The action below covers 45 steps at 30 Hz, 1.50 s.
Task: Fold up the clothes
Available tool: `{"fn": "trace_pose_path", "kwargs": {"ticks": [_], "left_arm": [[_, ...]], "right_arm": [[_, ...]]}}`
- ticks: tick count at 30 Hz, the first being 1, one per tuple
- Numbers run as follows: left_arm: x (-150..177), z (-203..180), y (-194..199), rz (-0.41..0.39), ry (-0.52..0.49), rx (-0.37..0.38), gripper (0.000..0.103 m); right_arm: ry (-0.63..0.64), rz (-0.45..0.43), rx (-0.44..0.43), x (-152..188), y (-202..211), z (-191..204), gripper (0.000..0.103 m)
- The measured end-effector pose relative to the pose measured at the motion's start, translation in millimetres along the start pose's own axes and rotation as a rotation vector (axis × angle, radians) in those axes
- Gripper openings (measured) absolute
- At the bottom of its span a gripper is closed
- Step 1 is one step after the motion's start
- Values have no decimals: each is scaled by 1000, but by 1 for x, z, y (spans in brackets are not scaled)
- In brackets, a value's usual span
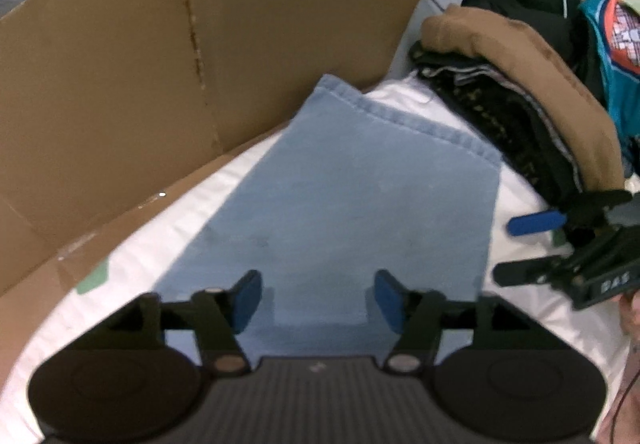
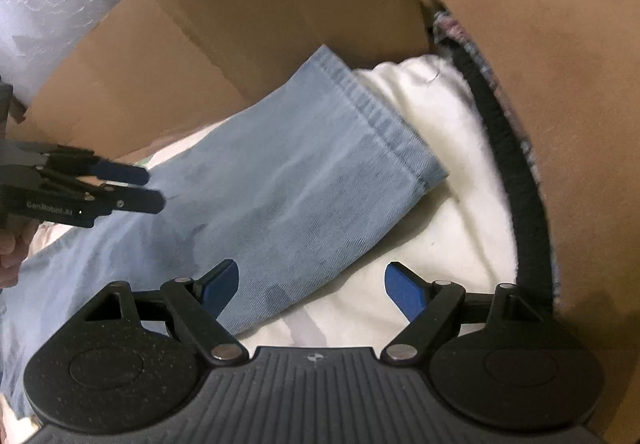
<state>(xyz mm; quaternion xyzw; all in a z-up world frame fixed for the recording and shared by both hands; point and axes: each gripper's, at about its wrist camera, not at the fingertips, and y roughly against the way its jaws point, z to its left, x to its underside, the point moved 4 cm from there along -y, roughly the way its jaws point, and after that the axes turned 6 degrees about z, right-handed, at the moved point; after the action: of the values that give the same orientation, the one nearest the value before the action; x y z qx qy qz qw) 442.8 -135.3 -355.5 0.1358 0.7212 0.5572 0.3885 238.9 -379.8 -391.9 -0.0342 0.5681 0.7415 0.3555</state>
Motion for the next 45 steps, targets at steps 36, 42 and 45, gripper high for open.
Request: {"fn": "trace_pose_path", "kwargs": {"ticks": [36, 42, 45], "left_arm": [[25, -105, -31, -84, 81, 13, 87], [21, -116, -53, -77, 33, 15, 87], [16, -120, -60, -92, -1, 6, 87]], "right_arm": [[268, 20, -38, 43, 37, -7, 85], [278, 43, -25, 60, 39, -9, 85], [270, 30, -11, 63, 40, -11, 85]]}}
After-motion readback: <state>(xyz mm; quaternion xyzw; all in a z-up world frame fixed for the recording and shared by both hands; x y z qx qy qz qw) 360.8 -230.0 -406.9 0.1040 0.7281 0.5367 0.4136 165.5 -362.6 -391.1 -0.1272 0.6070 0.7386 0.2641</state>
